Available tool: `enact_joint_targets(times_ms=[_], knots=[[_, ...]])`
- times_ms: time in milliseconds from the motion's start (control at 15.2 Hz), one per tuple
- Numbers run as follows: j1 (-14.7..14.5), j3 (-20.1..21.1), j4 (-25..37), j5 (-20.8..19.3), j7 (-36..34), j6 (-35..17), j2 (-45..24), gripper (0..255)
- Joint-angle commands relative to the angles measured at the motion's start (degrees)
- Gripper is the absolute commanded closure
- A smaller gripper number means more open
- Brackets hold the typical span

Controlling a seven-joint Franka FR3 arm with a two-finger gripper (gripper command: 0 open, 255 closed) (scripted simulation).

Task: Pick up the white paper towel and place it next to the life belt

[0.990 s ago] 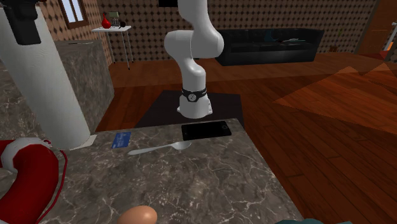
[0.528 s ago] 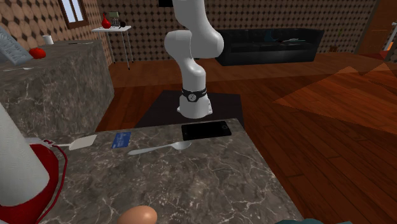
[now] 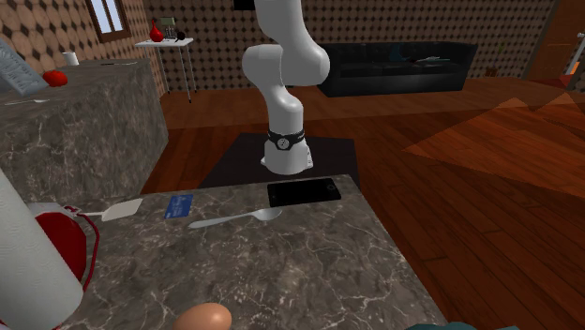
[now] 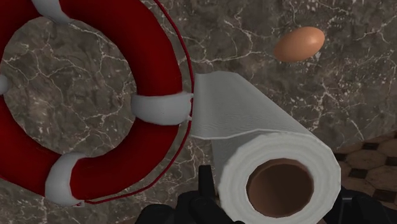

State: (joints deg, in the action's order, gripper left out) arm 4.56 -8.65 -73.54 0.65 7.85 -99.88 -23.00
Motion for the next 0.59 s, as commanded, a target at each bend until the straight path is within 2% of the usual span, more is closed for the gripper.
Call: enact_joint_targets(times_ms=[0, 528], knots=[[-0.1, 0.0, -2.1, -0.1, -0.1, -1.8, 0.4, 255], [-0.3, 0.1, -8.5, -0.1, -0.2, -8.0, 0.5, 255]])
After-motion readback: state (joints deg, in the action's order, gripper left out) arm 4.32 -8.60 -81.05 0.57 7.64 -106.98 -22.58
